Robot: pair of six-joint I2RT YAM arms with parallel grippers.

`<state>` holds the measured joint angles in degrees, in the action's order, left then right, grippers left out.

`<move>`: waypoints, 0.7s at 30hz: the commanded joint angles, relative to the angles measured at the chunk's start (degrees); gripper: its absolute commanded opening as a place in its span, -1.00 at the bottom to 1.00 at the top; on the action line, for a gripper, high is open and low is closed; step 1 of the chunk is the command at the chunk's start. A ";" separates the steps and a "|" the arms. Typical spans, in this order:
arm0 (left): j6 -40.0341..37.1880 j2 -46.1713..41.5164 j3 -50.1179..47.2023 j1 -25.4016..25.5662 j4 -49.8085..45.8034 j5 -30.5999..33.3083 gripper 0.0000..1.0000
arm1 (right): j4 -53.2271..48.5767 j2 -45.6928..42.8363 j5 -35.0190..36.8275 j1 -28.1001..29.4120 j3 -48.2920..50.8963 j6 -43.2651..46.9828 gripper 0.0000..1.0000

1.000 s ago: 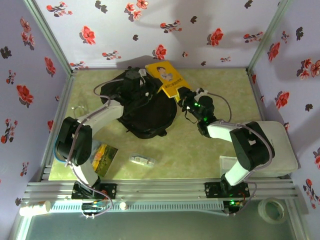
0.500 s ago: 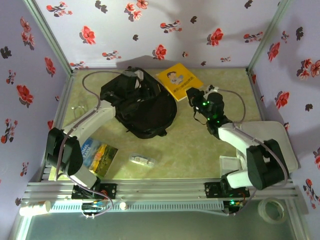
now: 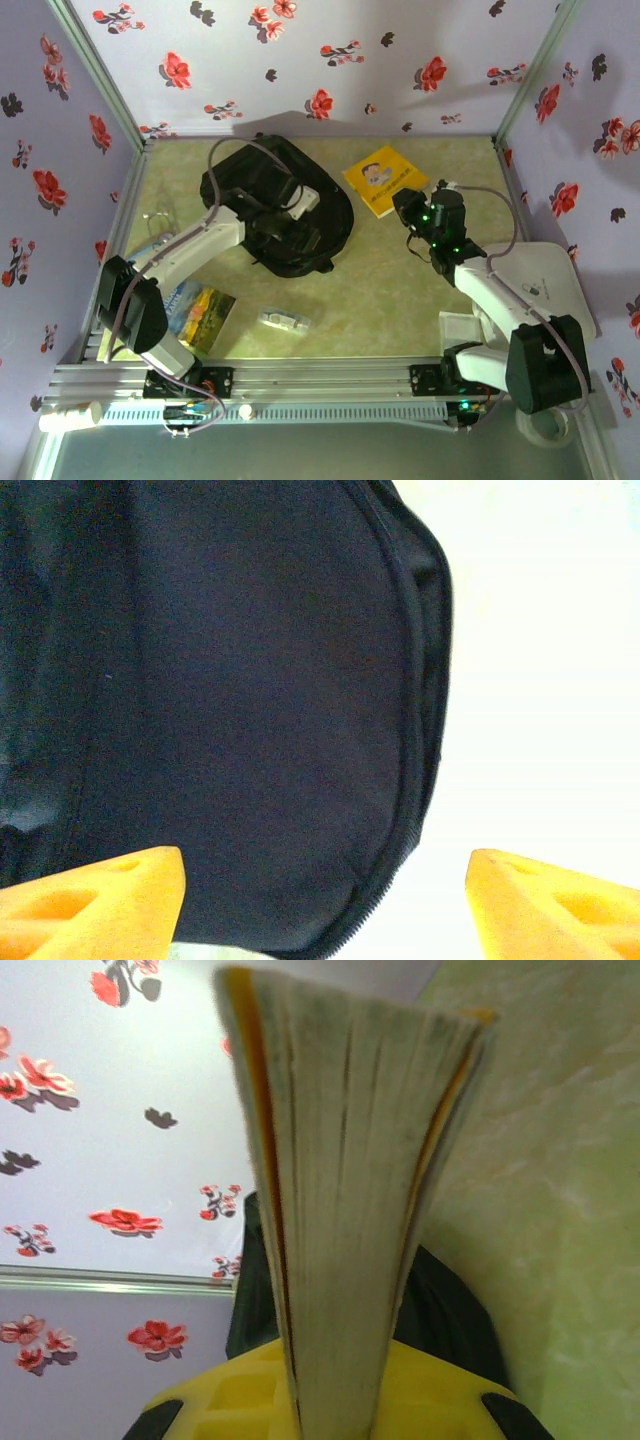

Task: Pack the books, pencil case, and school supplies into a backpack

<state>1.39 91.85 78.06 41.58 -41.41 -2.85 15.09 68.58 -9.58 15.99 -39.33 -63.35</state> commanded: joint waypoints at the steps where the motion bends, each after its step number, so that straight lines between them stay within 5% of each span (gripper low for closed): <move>1: -8.34 2.17 -0.30 2.34 -5.92 6.16 0.44 | 3.53 -1.24 0.02 -0.33 -0.65 2.09 -1.00; 13: -17.50 10.62 3.40 4.16 -9.11 16.84 0.21 | 3.57 -0.11 -0.98 -0.74 -0.40 1.44 -1.00; 21: -17.87 9.72 7.07 2.62 -9.28 15.32 -0.33 | 3.00 -0.80 -0.87 -1.02 -0.21 1.39 -1.00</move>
<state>-15.33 103.07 82.59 45.32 -49.58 11.84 14.11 68.69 -10.26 15.55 -39.29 -62.98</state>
